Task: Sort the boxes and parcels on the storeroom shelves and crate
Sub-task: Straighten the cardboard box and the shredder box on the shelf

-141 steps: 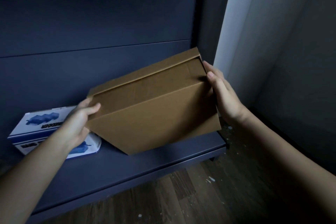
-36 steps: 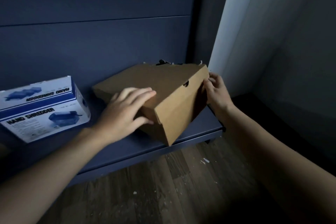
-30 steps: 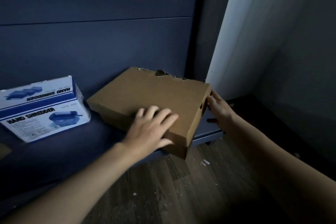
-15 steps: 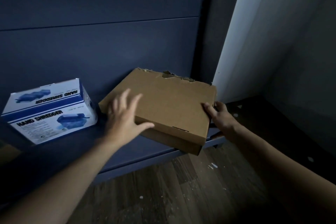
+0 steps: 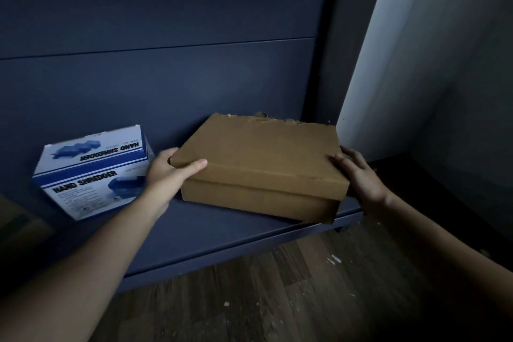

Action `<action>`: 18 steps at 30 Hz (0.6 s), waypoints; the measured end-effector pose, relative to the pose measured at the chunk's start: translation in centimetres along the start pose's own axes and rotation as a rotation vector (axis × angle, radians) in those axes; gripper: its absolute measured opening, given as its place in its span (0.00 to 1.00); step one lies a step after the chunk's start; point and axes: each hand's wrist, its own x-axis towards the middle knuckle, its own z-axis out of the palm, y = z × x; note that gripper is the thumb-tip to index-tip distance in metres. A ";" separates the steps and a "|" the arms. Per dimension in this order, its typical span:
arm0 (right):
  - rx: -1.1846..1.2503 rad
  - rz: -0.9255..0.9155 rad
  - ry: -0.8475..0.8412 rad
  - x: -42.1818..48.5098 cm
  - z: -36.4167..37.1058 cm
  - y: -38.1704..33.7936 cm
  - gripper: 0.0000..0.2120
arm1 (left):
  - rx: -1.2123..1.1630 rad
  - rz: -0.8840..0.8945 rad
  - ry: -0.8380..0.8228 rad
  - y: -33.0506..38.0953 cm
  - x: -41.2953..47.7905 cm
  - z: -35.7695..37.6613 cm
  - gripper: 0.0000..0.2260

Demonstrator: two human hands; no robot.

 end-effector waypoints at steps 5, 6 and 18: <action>0.137 -0.101 -0.039 -0.7 -1.1 -1.3 0.26 | -0.207 0.055 0.029 1.6 -0.6 -0.3 0.19; 0.158 -0.141 -0.020 -0.8 -1.3 -1.7 0.24 | -0.222 0.072 0.034 2.0 -0.8 -0.5 0.17; 0.044 -0.269 -0.006 -1.6 -1.9 -5.7 0.18 | -0.530 0.077 0.066 7.8 -0.6 -2.6 0.15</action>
